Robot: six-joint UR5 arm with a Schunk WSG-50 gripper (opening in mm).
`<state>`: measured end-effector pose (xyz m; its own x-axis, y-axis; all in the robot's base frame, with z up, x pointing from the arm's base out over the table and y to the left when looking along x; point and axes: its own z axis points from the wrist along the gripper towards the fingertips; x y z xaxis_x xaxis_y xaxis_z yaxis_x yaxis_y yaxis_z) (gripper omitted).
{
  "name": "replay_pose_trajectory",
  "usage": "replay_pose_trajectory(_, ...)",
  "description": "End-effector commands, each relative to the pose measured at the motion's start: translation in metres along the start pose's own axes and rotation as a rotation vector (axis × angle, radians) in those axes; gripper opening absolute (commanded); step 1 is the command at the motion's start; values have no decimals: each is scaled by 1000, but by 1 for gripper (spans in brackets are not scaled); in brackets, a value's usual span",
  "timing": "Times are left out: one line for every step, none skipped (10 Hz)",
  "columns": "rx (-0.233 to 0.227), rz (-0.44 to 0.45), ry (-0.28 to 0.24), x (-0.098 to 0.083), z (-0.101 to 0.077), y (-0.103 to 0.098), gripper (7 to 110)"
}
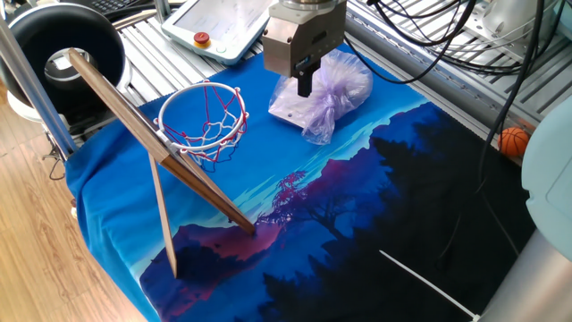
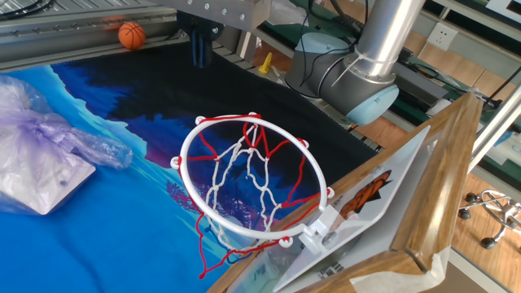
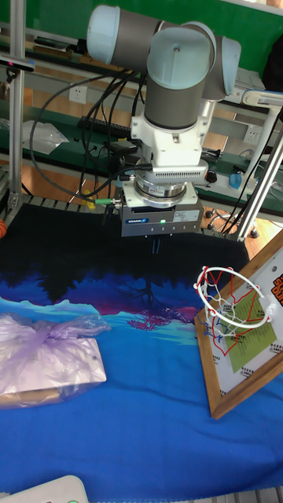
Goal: Grab a basketball, release it and shoot it into the basket
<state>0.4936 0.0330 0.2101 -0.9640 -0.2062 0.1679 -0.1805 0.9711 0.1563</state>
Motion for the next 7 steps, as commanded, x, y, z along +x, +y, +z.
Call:
replay_pose_trajectory(-10, -2, -5, -1, -1, 3, 7)
replay_pose_trajectory(-12, -2, -5, -1, -2, 3, 7)
replay_pose_trajectory(-12, -1, -4, 0, -2, 3, 7)
replay_pose_trajectory(-12, -1, -4, 0, -2, 3, 7)
replay_pose_trajectory(-12, -1, -5, -1, -2, 3, 7)
replay_pose_trajectory(-12, -1, -7, -1, -2, 3, 7)
replay_pose_trajectory(-7, 0, -6, -1, -2, 2, 7)
